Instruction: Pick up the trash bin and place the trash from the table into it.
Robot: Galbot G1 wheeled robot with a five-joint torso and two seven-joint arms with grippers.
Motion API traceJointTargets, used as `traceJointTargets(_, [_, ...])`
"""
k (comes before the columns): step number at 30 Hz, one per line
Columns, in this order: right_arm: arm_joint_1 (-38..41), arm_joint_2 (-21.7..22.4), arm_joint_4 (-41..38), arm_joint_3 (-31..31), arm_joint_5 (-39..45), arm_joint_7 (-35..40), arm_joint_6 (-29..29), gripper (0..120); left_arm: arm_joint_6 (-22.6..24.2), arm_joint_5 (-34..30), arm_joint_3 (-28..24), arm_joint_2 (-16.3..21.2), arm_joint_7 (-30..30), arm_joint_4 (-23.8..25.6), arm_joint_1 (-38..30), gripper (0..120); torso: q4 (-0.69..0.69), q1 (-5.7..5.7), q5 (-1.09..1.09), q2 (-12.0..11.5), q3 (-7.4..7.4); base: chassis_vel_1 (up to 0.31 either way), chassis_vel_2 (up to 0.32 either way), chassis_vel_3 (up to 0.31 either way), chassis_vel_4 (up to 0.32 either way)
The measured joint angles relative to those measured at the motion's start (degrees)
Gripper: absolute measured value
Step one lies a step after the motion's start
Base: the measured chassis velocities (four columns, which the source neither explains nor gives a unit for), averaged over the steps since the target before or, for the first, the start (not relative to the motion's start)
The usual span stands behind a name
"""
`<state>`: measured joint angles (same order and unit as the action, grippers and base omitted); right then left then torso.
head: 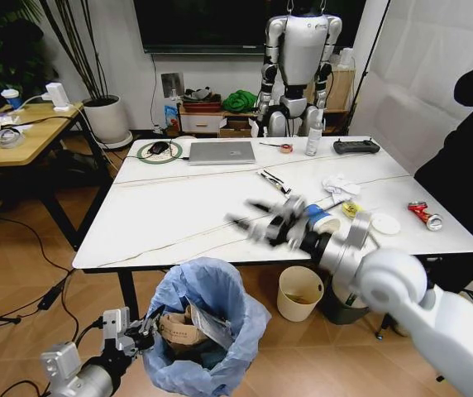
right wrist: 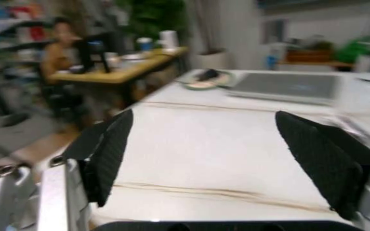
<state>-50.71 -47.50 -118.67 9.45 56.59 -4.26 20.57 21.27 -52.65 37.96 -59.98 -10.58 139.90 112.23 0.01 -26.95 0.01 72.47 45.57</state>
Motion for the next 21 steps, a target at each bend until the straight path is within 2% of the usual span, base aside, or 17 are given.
traceJointTargets(1, [-0.9,-0.9,1.8,2.0,-1.2,1.7,0.7,88,0.0,0.0,0.0,0.0,0.0,-0.1,-0.1,0,0.00,0.00,0.00,0.0,0.00,0.000,0.000,0.000,0.000])
traceJointTargets(2, [-0.9,-0.9,1.8,2.0,-1.2,1.7,0.7,88,0.0,0.0,0.0,0.0,0.0,-0.1,-0.1,0,0.00,0.00,0.00,0.0,0.00,0.000,0.000,0.000,0.000])
traceJointTargets(4, [-3.4,-2.7,4.6,5.9,-4.1,5.3,2.1,96,0.0,0.0,-0.1,0.1,0.0,-0.3,-0.3,0,-0.01,0.00,0.01,0.0,0.00,0.000,0.000,0.000,0.000])
traceJointTargets(8, [-8.0,-4.5,4.4,10.6,-8.1,13.0,4.1,100,-0.1,-0.1,-0.6,0.2,0.0,-0.6,-0.7,0,-0.02,0.00,0.01,0.0,0.00,0.000,0.000,0.000,0.000])
traceJointTargets(9, [-8.0,-4.5,4.4,10.6,-8.1,13.0,4.1,100,-0.1,-0.1,-0.6,0.2,0.0,-0.6,-0.7,0,-0.02,0.00,0.01,0.0,0.00,0.000,0.000,0.000,0.000])
traceJointTargets(12, [-12.8,-5.9,0.8,14.7,-8.9,18.6,7.6,100,-0.2,-0.2,-0.8,0.6,0.1,-0.7,-0.9,0,-0.02,0.01,-0.01,0.0,0.00,0.000,0.000,0.000,0.000])
traceJointTargets(17, [-14.8,-8.2,1.6,14.8,-8.7,20.1,7.1,100,-0.2,-0.5,-0.7,0.9,0.1,-0.7,-1.2,0,-0.02,0.01,-0.02,0.0,-0.01,0.000,0.000,0.000,0.000])
traceJointTargets(21, [-14.4,-11.1,7.0,13.7,-8.8,18.6,4.9,100,-0.2,-0.7,-0.1,1.1,0.1,-0.3,-0.9,0,-0.01,0.01,0.01,0.0,0.00,0.000,0.000,0.000,0.000])
